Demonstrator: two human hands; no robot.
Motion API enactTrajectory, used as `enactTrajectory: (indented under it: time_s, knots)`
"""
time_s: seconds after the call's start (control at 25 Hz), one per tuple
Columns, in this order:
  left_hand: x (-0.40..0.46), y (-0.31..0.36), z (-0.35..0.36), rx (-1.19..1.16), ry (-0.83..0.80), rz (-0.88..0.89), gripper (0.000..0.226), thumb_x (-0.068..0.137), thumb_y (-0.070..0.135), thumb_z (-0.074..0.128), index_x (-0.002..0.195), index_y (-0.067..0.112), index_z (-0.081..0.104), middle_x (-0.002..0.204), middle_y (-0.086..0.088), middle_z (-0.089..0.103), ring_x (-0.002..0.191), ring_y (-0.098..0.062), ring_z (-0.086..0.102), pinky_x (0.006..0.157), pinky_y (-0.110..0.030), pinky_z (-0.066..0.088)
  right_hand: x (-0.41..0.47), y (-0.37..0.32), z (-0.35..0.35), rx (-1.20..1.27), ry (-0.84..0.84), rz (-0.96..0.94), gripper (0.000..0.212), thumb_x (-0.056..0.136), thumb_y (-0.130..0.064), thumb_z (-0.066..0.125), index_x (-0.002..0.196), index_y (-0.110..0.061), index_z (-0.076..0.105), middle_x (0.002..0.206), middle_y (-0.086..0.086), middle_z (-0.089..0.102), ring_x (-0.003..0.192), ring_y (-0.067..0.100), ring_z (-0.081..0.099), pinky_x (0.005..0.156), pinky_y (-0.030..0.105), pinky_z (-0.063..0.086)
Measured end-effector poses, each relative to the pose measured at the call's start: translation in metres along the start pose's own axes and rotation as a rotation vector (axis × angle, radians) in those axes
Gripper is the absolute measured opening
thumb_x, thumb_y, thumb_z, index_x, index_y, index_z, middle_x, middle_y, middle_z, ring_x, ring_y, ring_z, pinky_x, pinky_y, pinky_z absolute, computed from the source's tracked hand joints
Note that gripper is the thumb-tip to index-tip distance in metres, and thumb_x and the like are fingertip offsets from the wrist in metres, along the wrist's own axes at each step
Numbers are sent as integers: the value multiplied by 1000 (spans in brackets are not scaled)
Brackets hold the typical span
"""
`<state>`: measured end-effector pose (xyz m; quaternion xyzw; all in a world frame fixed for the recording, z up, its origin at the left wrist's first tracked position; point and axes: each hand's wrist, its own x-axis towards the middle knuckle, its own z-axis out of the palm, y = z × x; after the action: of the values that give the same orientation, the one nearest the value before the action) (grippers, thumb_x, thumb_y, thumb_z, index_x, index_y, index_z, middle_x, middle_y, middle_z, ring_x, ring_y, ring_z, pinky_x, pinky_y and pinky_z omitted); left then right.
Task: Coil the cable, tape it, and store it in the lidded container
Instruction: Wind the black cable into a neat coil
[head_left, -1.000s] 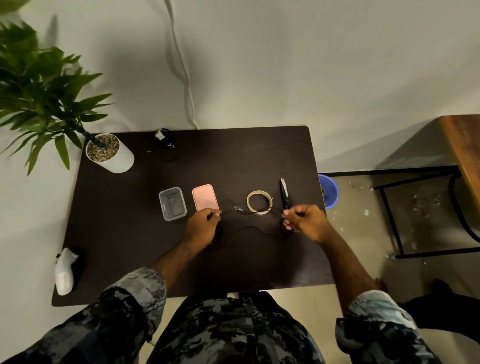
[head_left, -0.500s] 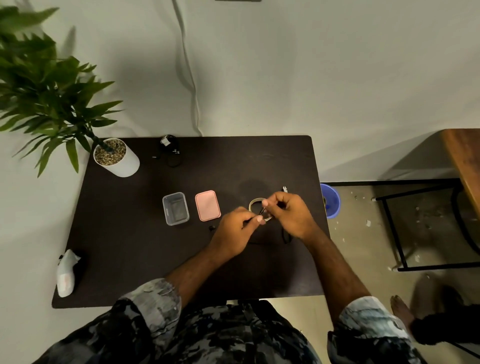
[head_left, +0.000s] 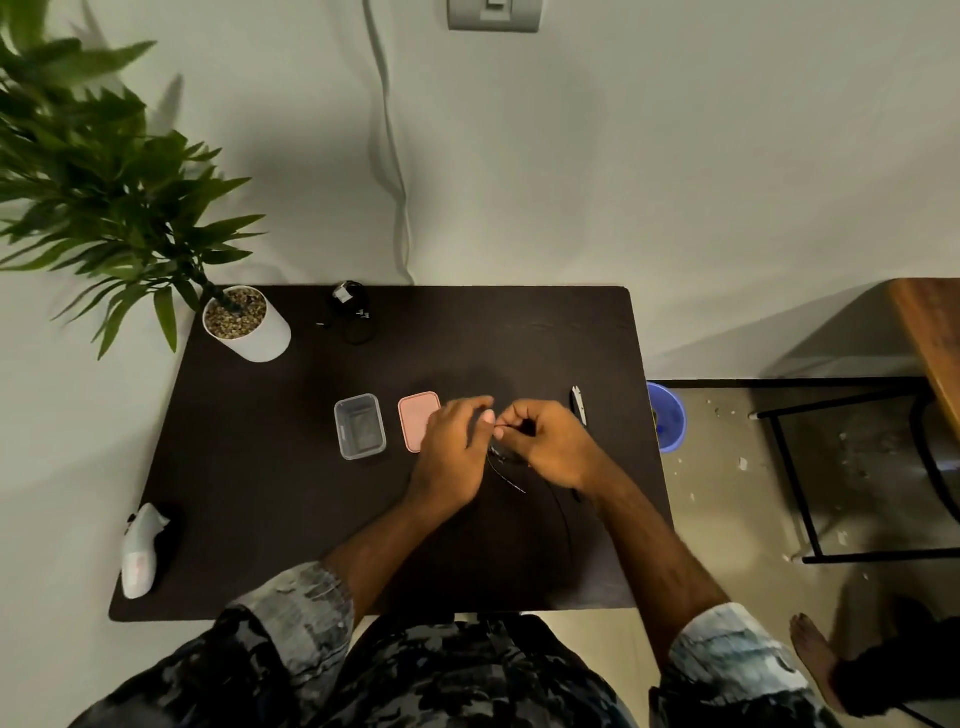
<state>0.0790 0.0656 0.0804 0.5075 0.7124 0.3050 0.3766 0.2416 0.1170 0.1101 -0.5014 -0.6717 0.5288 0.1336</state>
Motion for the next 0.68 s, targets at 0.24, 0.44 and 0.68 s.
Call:
enactTrajectory:
  time_s: [0.24,0.44,0.68]
  knots:
    - [4,26,-15,-707,-414,-439,46,108,49,41,81,14,56,53,7,35,46,-10,33,48,-28,37,11,-4,-13,57,157,-46,11,88,-23,82,91,-19,72,86,14,72,69,29,67,66,42,58]
    - [20,34,-38,-1352,-367,-608,34,109,34,41,85,17,58,61,5,42,49,-8,36,47,-22,34,15,10,-7,5,213,155,26,100,-37,67,91,-12,68,76,12,72,63,14,63,67,40,57]
    - [41,26,-45,-964,115,-163,27,109,19,47,120,6,68,109,-6,78,104,-18,77,90,-30,62,0,-2,11,-332,-50,58,23,102,-32,62,90,-15,72,82,1,70,76,15,67,73,36,55]
